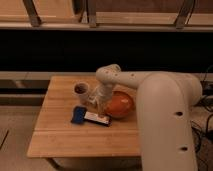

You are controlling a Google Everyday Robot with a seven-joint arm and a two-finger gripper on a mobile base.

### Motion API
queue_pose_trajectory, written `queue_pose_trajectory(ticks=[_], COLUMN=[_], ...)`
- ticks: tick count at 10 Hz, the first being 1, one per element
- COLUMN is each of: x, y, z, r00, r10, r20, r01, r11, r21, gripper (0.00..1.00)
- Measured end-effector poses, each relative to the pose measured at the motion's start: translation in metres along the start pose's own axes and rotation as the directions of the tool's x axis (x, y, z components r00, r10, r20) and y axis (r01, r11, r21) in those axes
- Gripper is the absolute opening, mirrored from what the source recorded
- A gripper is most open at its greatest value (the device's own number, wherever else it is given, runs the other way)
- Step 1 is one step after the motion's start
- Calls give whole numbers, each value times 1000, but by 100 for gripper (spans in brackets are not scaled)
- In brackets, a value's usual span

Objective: Push the ceramic bowl across the table

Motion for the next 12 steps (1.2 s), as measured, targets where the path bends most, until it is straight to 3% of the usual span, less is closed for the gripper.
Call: queue_pose_trajectory(ticks=[1, 3, 5, 8, 10, 12], x=[-2, -15, -26, -32, -35, -29], y=[4, 22, 37, 24, 5, -23], z=[-2, 3, 25, 48, 46, 25], r00=[1000, 998, 993, 991, 993, 998], r10=[-13, -61, -116, -136, -120, -66], r20=[14, 34, 15, -15, -18, -7], r01=[13, 62, 117, 134, 117, 66], r11=[1000, 998, 991, 984, 987, 997], r21=[7, -21, -70, -121, -108, -48], gripper=[0, 0, 0, 0, 0, 0])
